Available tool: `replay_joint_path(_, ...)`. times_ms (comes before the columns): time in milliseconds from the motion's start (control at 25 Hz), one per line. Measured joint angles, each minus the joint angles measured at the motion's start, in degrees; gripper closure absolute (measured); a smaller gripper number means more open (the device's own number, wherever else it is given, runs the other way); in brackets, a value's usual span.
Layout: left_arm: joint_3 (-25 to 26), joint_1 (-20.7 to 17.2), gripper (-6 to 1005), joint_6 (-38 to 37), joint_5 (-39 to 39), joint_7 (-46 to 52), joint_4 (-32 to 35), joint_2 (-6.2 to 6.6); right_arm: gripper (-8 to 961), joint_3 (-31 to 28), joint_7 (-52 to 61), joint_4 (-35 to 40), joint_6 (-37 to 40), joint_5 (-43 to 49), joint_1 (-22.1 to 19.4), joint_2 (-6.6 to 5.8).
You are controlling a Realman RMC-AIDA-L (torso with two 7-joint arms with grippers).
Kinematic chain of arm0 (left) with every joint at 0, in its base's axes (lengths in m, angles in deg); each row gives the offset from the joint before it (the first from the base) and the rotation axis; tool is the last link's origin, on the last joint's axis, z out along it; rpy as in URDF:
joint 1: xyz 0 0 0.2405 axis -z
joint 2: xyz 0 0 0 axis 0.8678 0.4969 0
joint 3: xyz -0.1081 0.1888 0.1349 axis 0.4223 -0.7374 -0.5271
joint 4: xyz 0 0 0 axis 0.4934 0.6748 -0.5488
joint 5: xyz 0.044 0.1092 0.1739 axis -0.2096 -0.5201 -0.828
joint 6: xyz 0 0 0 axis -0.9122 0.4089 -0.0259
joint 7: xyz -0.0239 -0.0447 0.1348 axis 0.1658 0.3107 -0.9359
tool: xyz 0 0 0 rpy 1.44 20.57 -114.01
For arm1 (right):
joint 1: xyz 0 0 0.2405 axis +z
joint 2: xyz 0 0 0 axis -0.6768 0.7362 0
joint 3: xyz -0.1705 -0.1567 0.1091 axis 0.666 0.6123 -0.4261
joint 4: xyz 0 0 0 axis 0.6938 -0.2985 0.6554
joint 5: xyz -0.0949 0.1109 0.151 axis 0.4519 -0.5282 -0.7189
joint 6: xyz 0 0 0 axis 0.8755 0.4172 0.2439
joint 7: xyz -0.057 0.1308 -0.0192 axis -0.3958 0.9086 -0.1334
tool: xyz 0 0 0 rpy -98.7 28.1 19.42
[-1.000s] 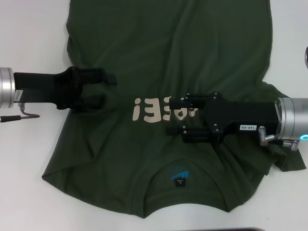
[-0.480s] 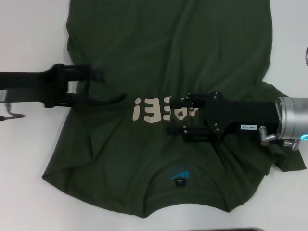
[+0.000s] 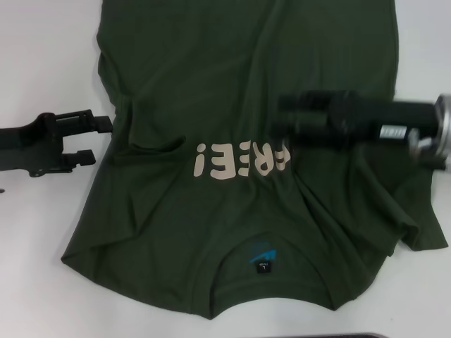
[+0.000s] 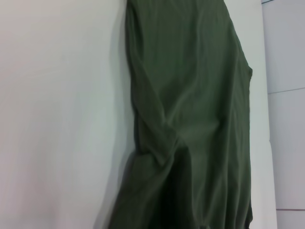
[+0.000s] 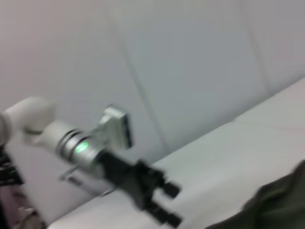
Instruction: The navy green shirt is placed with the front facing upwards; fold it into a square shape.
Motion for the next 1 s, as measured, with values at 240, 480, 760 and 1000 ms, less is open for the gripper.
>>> replay_joint_path(240,-0.4,0.3,127,1.9,-0.2,-0.2,0.4,-1.21,220,-1.0,8.5,7.8,-3.2,0.3,0.0,-0.02)
replay_joint_path(480,-0.3,1.1,127,4.3,-0.1,-0.3,0.8,-1.99,219,-0.4,8.7,7.3,-3.4,0.8,0.0,-0.06)
replay_joint_path(760,0.1,1.5,126,4.6,1.2,0.1,0.5,-2.15,219,-0.7,8.7,6.8,-3.6,1.2,-1.6,0.07)
replay_joint_path(1000,-0.2,2.3,127,5.2,1.4,0.3,0.7,-2.91,220,-0.1,8.7,5.7,-2.8,1.4,-2.4,0.19)
